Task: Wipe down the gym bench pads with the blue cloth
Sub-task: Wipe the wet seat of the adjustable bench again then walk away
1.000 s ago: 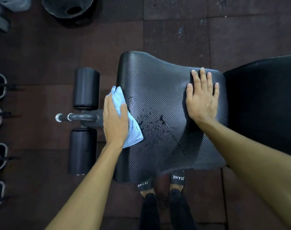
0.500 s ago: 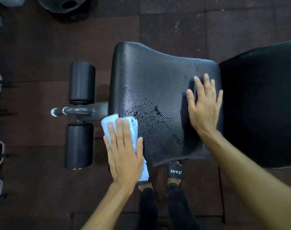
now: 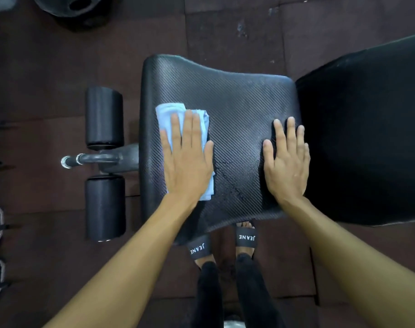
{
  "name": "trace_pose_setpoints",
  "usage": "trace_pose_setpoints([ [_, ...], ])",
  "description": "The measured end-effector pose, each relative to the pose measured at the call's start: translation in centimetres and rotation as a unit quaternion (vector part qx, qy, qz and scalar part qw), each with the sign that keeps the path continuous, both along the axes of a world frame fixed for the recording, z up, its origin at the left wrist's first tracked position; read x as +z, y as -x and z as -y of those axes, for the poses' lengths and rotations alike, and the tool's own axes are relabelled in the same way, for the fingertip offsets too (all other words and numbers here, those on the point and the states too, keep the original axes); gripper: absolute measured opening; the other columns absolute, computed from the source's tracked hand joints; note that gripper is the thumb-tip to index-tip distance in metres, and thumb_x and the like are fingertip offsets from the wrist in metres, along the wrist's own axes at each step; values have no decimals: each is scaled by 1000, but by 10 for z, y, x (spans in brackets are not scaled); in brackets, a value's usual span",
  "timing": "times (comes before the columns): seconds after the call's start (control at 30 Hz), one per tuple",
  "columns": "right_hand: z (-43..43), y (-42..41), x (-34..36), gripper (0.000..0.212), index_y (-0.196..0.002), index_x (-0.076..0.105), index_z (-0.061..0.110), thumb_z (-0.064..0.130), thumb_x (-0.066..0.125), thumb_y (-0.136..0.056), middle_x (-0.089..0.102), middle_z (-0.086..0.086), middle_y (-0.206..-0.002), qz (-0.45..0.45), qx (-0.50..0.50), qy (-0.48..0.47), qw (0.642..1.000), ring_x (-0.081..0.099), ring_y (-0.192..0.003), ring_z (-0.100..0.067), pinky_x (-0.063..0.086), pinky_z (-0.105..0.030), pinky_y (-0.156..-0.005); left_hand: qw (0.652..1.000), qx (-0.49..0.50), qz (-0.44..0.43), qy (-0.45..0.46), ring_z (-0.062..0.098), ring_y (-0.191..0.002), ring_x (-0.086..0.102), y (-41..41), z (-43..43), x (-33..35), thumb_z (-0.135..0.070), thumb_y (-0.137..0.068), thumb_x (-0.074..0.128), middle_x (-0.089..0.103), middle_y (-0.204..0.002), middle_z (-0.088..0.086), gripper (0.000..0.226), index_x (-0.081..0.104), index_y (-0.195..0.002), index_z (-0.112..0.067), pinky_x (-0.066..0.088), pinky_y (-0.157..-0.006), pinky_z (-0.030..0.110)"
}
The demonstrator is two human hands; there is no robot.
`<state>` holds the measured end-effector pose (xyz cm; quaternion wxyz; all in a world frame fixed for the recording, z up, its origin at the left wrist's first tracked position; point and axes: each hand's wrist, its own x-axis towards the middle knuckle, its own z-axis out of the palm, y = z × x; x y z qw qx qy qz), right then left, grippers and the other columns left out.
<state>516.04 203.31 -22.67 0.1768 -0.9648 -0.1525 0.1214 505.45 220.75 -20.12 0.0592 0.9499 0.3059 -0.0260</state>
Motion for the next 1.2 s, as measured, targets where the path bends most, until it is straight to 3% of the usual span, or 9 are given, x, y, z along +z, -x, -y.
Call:
trace_pose_setpoints([
  [0.2,5,-14,12,50,-156,31,33,43,34,-106,13,7,-168,-90,-4,-95,991,2,-155,-14,8,-38,-123,998,-58,-24,8,30,-151,9,18,104,0,-43,-102,34,15,-163,7,66,17,-156,-9,17,-120,55],
  [0.33,20,-31,25,45,-150,43,25,37,34,-108,20,8,-166,-239,-39,-264,934,5,-152,-5,6,-29,-123,996,-90,-12,23,29,-151,13,-15,155,-7,-42,-102,35,21,-162,5,64,22,-155,-10,18,-120,54],
  [0.4,27,-38,37,42,-148,48,22,34,36,-109,34,10,-160,-283,-80,-329,897,20,-149,0,16,-24,-122,995,-90,-14,37,28,-152,6,-41,161,-9,-41,-103,29,15,-164,4,63,16,-156,-9,9,-122,53],
  [0.47,31,-38,46,39,-143,54,21,30,41,-108,51,14,-146,-262,-128,-345,892,42,-136,6,33,-19,-115,994,-90,-10,66,26,-152,-2,-57,159,-9,-42,-104,26,7,-165,4,64,10,-156,-9,4,-122,52],
  [0.63,33,6,55,35,-134,59,13,19,47,-102,55,8,-135,-75,-155,-283,943,47,-126,-3,36,-33,-114,987,-34,88,128,21,-151,15,-25,117,8,-37,-102,34,25,-161,1,54,32,-152,-16,16,-122,49],
  [0.7,25,37,50,46,-145,49,17,31,47,-101,41,-1,-153,-62,-76,-219,971,36,-141,-15,27,-36,-121,992,5,71,103,21,-151,14,4,82,6,-38,-102,33,23,-162,0,54,33,-152,-18,14,-122,50],
  [0.77,14,59,40,63,-156,30,30,53,43,-99,16,-3,-168,-67,-6,-86,994,14,-153,-30,16,-42,-122,998,9,28,62,20,-151,11,29,48,3,-42,-102,29,19,-163,-1,56,30,-153,-20,11,-122,50],
  [0.87,-2,59,24,69,-158,20,38,66,37,-96,7,-2,-169,-7,11,31,999,10,-153,-39,21,-53,-120,999,-26,-19,21,19,-152,6,49,19,-3,-46,-102,27,13,-164,0,58,22,-156,-23,5,-123,48],
  [1.2,-25,-16,12,58,-159,25,30,46,34,-104,19,0,-167,41,91,24,995,21,-150,-41,32,-51,-112,998,-43,-33,-9,20,-152,2,53,15,-8,-47,-103,26,8,-165,0,60,15,-157,-24,4,-123,49],
])
